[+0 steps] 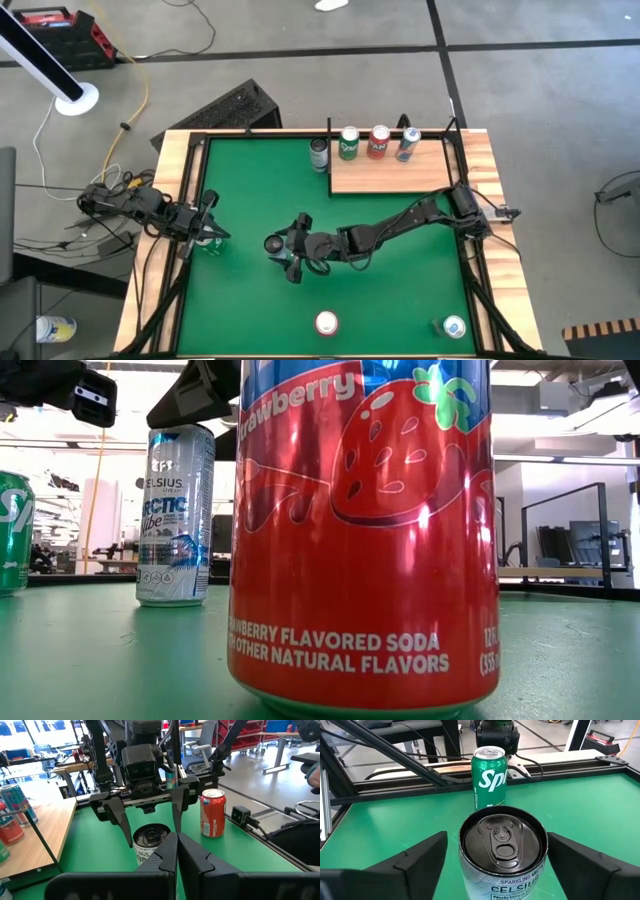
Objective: Place canned beverage on shelf
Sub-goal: Put the bottom white and blue soda can on the shelf
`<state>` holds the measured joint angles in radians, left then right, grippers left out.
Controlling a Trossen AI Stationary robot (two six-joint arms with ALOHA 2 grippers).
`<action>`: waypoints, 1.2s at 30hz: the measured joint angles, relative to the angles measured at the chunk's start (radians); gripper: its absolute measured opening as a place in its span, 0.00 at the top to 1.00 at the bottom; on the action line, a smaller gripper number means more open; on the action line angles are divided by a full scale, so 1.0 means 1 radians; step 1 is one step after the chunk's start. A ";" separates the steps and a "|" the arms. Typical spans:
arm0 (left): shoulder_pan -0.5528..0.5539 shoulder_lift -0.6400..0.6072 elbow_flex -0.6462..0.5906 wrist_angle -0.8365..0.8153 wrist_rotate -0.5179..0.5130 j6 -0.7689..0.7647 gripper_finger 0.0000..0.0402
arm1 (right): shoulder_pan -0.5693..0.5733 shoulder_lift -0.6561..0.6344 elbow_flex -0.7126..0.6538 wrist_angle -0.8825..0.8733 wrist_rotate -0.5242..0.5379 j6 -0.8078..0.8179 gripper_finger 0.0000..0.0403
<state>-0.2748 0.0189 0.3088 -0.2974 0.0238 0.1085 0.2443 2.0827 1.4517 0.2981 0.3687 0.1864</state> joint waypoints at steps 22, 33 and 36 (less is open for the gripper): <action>0.000 0.000 0.000 -0.005 -0.037 0.000 1.00 | 0.025 -0.376 -0.002 -0.491 -0.008 -0.008 0.34; 0.000 0.000 0.000 -0.004 -0.044 0.000 1.00 | 0.037 -0.781 -0.001 -0.994 0.044 -0.011 0.34; 0.000 0.000 0.000 -0.004 -0.048 0.000 1.00 | 0.033 -0.885 -0.029 -1.089 0.082 -0.014 0.34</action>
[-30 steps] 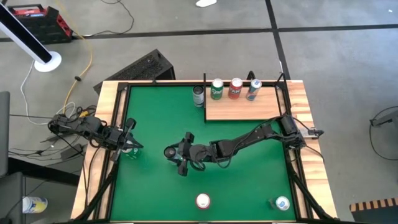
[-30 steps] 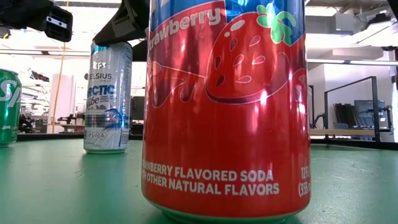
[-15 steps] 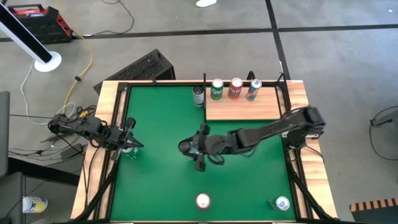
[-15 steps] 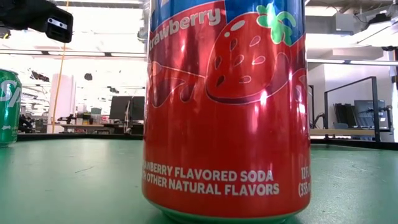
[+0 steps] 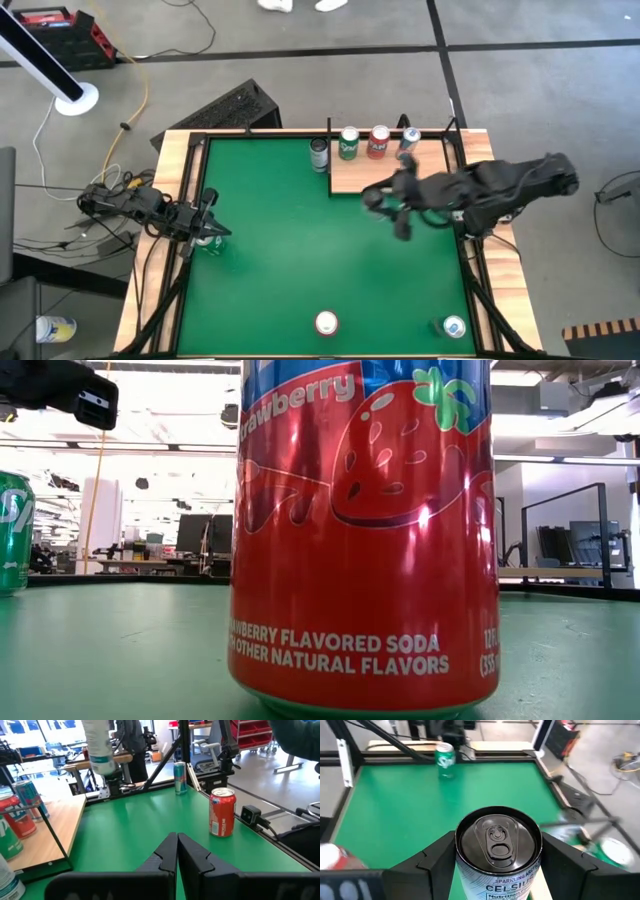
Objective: Place canned beverage on shelf
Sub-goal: Put the bottom white and blue soda can on the shelf
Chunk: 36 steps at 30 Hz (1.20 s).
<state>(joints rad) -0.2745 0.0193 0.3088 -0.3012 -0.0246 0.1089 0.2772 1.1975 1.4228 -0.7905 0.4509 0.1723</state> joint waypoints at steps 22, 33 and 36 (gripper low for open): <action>0.000 0.000 0.000 0.000 -0.008 0.000 1.00 | -0.380 -0.872 -0.667 -0.009 0.058 0.067 0.34; 0.000 0.000 0.000 0.000 -0.009 0.000 1.00 | -0.639 -0.813 -0.707 0.019 0.053 0.050 0.34; 0.000 0.000 0.000 0.000 -0.009 0.002 1.00 | -0.717 -0.777 -0.707 0.032 -0.026 0.029 0.34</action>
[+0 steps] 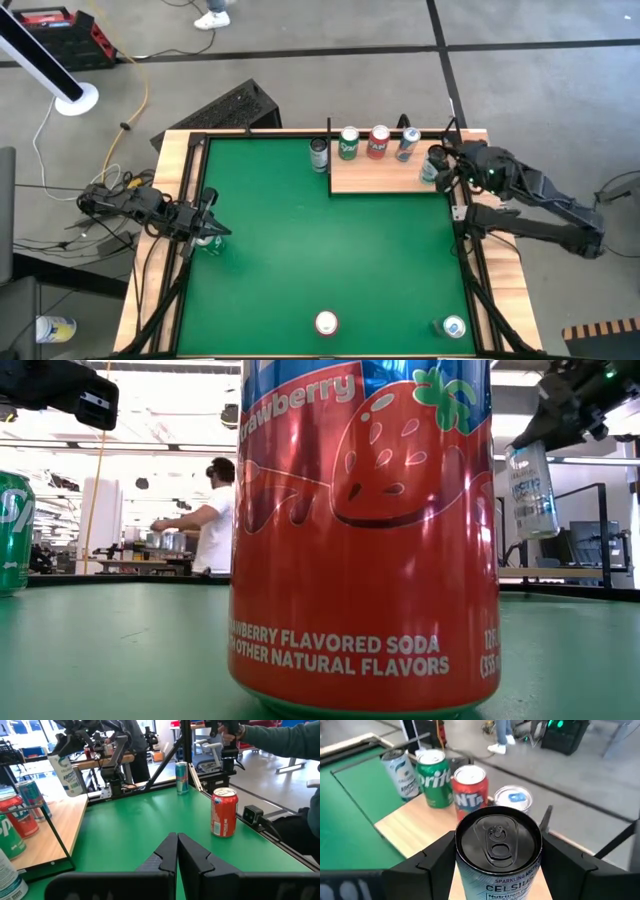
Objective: Place canned beverage on shelf
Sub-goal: Put the bottom white and blue soda can on the shelf
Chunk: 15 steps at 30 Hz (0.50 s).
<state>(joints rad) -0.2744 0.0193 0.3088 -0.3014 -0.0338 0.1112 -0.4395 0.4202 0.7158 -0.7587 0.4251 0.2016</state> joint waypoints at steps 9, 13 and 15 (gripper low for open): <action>0.000 0.000 0.000 0.000 0.000 0.000 1.00 | -0.175 0.125 -0.002 0.014 -0.064 -0.026 0.34; 0.000 0.000 0.000 0.000 0.000 -0.001 1.00 | -0.214 0.129 -0.022 0.042 -0.091 -0.027 0.34; 0.000 0.000 0.000 0.000 0.000 -0.001 1.00 | -0.226 0.126 -0.029 0.064 -0.109 -0.027 0.34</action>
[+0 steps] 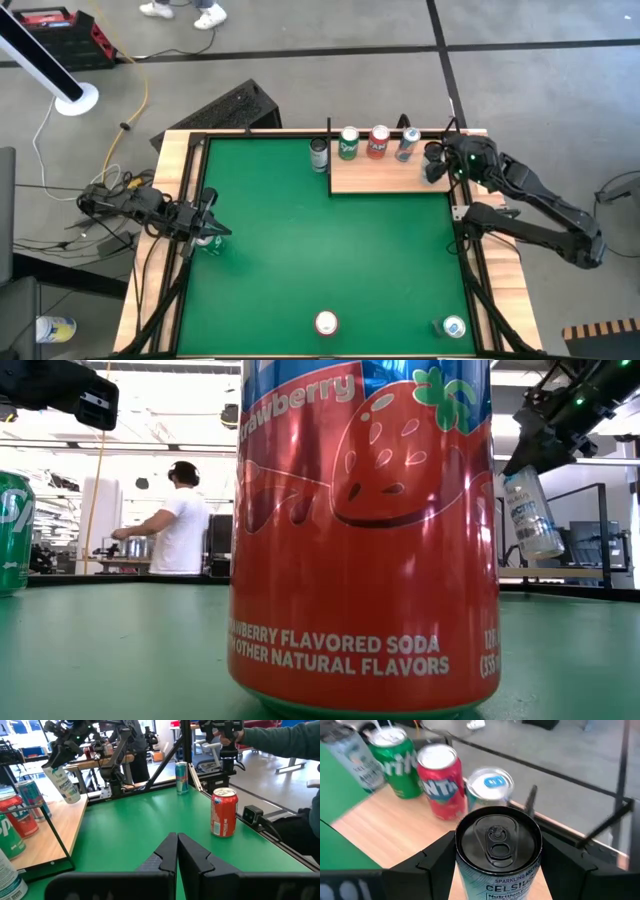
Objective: Place canned beverage on shelf
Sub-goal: Put the bottom white and blue soda can on the shelf
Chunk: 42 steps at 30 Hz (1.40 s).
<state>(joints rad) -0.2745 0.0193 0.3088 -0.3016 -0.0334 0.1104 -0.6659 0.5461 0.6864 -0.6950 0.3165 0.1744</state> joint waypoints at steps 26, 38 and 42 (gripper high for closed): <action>0.000 0.000 0.000 0.000 0.001 -0.002 1.00 | -0.031 -0.107 -0.116 0.123 -0.059 -0.014 0.34; 0.000 0.000 0.000 0.000 0.001 -0.002 1.00 | -0.031 -0.110 -0.112 0.129 -0.057 -0.015 0.13; 0.000 0.000 0.000 0.000 0.001 -0.002 1.00 | -0.031 -0.110 -0.112 0.130 -0.056 -0.015 0.13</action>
<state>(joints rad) -0.2745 0.0193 0.3088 -0.3012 -0.0322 0.1081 -0.6968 0.4359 0.5743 -0.5648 0.2600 0.1593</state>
